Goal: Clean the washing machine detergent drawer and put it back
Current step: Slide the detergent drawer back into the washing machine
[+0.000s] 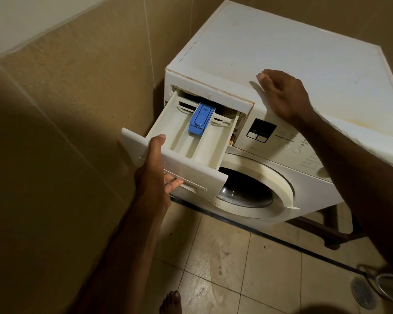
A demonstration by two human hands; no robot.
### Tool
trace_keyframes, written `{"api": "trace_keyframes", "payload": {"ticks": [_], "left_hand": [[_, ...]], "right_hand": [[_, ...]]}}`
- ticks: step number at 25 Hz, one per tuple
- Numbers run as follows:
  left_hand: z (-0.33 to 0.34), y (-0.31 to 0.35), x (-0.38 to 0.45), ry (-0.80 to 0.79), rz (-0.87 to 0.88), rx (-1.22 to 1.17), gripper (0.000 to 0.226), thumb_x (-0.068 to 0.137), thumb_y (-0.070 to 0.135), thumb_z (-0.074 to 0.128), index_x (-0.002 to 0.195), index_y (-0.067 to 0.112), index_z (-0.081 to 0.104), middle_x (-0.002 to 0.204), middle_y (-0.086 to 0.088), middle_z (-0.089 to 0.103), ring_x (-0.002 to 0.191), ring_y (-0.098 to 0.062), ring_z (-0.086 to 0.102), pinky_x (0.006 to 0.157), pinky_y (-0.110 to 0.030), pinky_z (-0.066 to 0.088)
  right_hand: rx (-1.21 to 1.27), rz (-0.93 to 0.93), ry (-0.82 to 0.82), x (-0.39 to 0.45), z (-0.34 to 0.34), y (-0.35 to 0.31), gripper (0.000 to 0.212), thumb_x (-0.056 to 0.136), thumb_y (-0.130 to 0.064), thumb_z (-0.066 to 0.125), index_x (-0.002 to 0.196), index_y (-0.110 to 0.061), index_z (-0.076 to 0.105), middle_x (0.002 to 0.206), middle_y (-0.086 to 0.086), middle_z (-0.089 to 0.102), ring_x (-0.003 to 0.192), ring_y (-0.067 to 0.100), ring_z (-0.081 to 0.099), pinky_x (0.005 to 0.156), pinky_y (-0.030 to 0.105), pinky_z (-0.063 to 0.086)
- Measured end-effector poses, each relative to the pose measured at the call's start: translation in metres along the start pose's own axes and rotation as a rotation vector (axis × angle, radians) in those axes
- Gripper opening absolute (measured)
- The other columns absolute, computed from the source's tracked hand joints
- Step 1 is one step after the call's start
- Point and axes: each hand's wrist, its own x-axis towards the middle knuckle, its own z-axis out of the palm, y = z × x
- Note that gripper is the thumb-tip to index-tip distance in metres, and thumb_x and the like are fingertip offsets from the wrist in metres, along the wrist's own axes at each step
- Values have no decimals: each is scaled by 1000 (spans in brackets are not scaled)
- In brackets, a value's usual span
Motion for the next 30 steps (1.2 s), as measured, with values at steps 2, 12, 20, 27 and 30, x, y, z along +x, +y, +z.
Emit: {"api": "trace_keyframes", "payload": {"ticks": [2, 12, 20, 27, 30], "left_hand": [[2, -1, -1, 7, -1, -10, 65, 76, 57, 78, 124, 23, 51, 119, -12, 67, 104, -32, 70, 86, -52, 61], [13, 10, -5, 16, -18, -28, 67, 76, 56, 80, 126, 23, 50, 116, -9, 66, 103, -30, 68, 74, -48, 61], [28, 18, -4, -14, 11, -61, 78, 70, 58, 85, 131, 25, 48, 113, -7, 70, 99, -30, 72, 75, -52, 64], [69, 35, 10, -87, 59, -73, 74, 72, 62, 82, 129, 24, 53, 112, -7, 73, 101, -30, 73, 80, -56, 62], [87, 41, 23, -126, 76, -74, 79, 71, 64, 81, 133, 23, 53, 115, -8, 73, 103, -32, 72, 82, -60, 60]], "right_hand": [[-14, 1, 2, 0, 0, 0, 46, 112, -44, 33, 81, -13, 46, 78, 4, 53, 78, 24, 49, 70, 41, 39], [-19, 25, 0, -1, 0, -2, 49, 112, -47, 32, 82, -10, 44, 78, 7, 52, 78, 26, 48, 68, 40, 36], [-10, 56, 4, 0, 1, -4, 53, 112, -50, 29, 85, -8, 48, 83, 10, 57, 83, 30, 52, 72, 44, 41], [30, 117, 6, -2, -2, -5, 63, 111, -53, 26, 110, -3, 64, 110, 14, 70, 102, 30, 59, 87, 41, 47], [52, 146, 19, -3, -2, -6, 61, 113, -51, 27, 112, -3, 66, 114, 12, 71, 104, 25, 57, 87, 35, 43]]}}
